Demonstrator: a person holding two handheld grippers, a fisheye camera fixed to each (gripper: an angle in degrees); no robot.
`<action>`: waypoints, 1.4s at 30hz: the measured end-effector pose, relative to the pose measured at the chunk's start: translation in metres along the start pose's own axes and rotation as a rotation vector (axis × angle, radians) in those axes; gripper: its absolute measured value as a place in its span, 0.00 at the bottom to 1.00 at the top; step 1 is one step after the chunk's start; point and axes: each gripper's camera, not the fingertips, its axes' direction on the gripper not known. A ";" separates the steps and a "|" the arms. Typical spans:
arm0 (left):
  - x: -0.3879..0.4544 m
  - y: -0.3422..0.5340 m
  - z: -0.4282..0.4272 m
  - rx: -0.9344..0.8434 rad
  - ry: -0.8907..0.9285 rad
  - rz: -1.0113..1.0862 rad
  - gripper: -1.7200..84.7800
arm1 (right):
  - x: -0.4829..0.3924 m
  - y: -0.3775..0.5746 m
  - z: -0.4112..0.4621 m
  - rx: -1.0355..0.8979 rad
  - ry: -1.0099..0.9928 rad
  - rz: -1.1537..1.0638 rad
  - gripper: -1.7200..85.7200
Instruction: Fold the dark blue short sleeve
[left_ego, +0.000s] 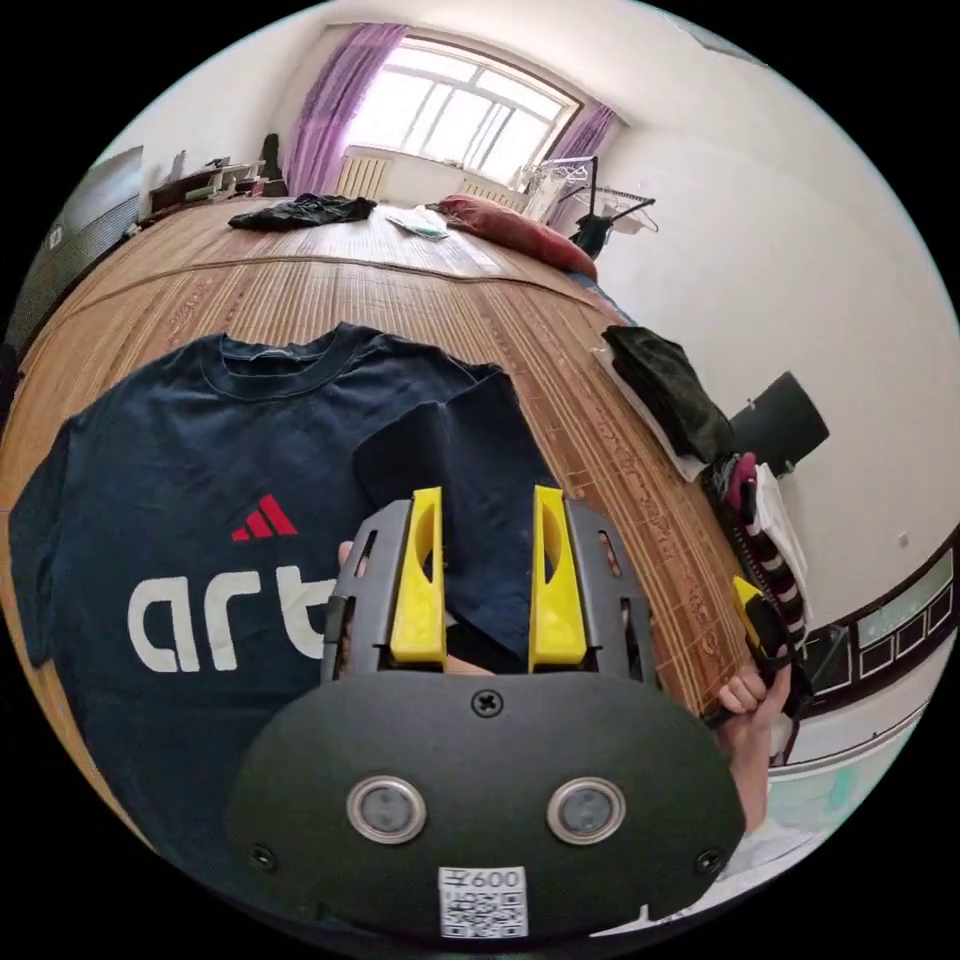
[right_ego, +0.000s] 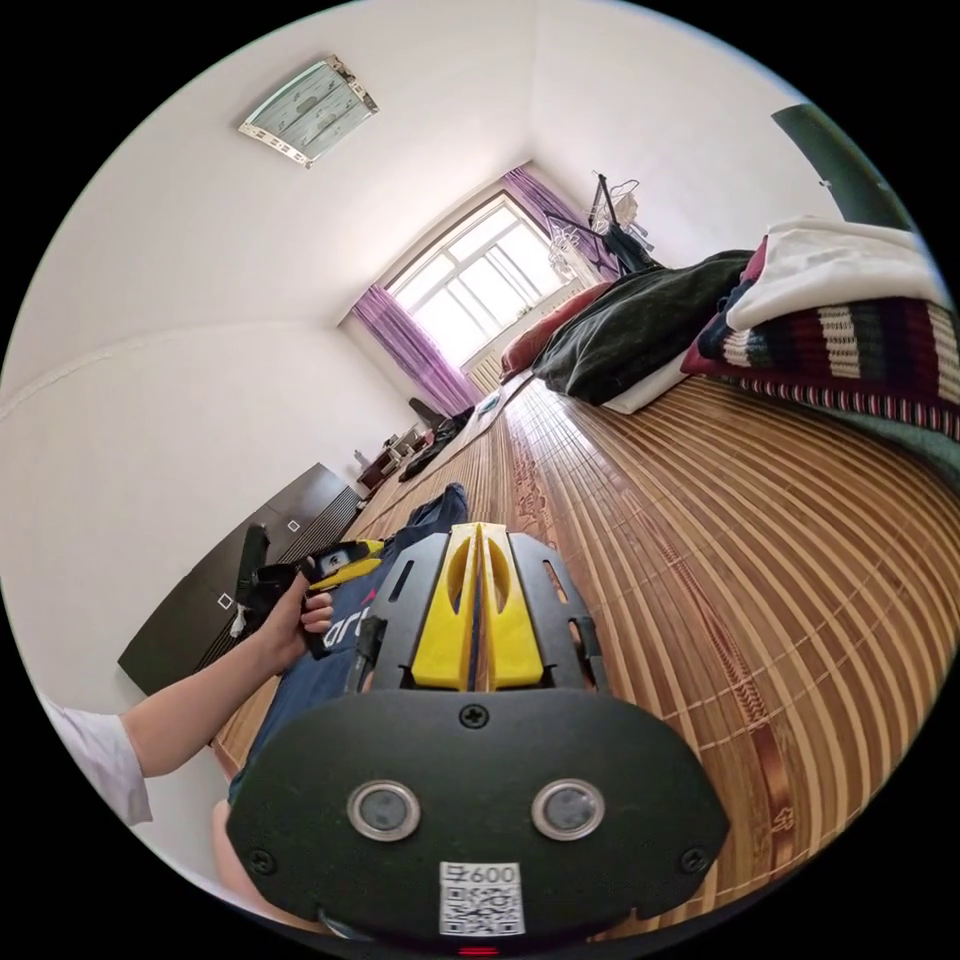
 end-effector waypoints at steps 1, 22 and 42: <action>-0.002 -0.006 -0.001 0.036 -0.100 0.008 0.17 | -0.001 0.001 -0.001 -0.001 -0.002 0.001 0.01; -0.054 -0.007 -0.009 0.055 0.188 -0.131 0.06 | -0.007 0.001 0.005 -0.083 -0.029 0.026 0.01; 0.117 0.015 -0.058 0.044 0.028 0.379 0.11 | -0.014 0.005 -0.001 -0.088 -0.032 0.024 0.01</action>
